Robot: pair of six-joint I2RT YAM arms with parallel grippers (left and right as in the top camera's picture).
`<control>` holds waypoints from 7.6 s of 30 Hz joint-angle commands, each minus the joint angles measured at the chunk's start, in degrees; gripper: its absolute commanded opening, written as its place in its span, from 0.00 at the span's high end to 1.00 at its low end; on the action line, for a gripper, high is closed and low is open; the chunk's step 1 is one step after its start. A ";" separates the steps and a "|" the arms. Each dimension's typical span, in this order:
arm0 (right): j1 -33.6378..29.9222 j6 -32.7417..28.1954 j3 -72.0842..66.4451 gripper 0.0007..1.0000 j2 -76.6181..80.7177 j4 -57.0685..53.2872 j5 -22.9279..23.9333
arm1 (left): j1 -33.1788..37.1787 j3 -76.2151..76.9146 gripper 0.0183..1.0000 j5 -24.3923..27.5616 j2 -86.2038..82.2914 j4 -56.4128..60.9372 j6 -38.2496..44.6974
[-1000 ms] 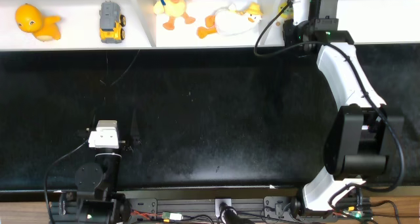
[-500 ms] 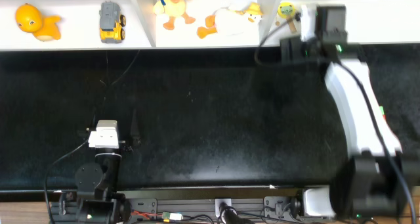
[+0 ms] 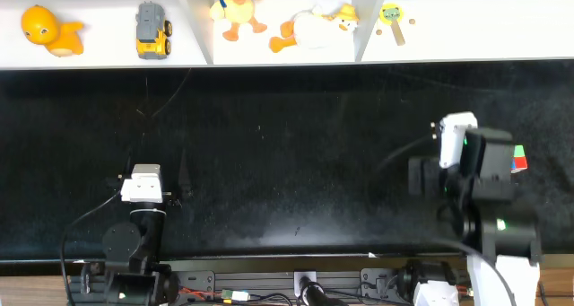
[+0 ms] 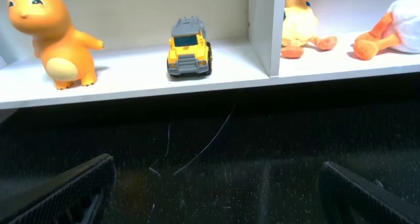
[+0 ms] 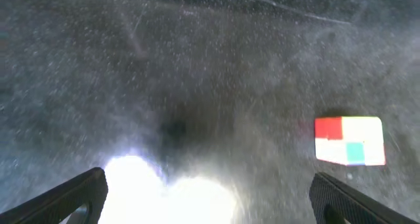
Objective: Store Toys
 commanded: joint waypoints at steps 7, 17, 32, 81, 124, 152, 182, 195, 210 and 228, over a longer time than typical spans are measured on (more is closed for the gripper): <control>-0.76 0.66 -0.26 0.00 -2.82 0.11 -5.51 | -0.15 -0.22 0.00 0.37 -0.68 -0.02 1.07; -28.04 -22.71 -0.26 0.00 6.80 1.11 -10.75 | -0.15 -0.24 0.00 0.37 -0.68 -0.02 1.05; -58.84 -44.00 4.31 0.00 28.55 13.77 -17.07 | -0.15 -0.22 0.00 0.37 -0.68 -0.02 1.05; -46.23 -35.08 10.36 0.22 49.62 18.64 -23.98 | -0.15 -0.22 0.00 0.37 -0.68 -0.02 1.07; -21.90 -16.24 39.78 0.54 54.40 25.35 -20.22 | -0.15 -0.22 0.00 0.37 -0.68 -0.02 1.05; -19.69 -6.16 43.78 0.00 61.90 23.15 -20.35 | -0.15 -0.24 0.00 0.37 -0.68 -0.02 1.05; 4.52 18.10 -33.70 0.01 -6.93 65.59 12.44 | -0.15 -0.22 0.00 0.37 -0.68 -0.02 1.07; 5.01 23.19 -47.98 0.00 -33.22 66.55 9.86 | -0.15 -0.24 0.00 0.37 -0.68 -0.02 1.05; 10.97 23.39 -50.73 0.01 -47.36 60.02 9.64 | -0.15 -0.22 0.00 0.37 -0.68 -0.02 1.07; 8.57 23.39 -50.73 0.01 -47.30 59.98 9.66 | -0.15 -0.22 0.00 0.37 -0.68 -0.02 1.07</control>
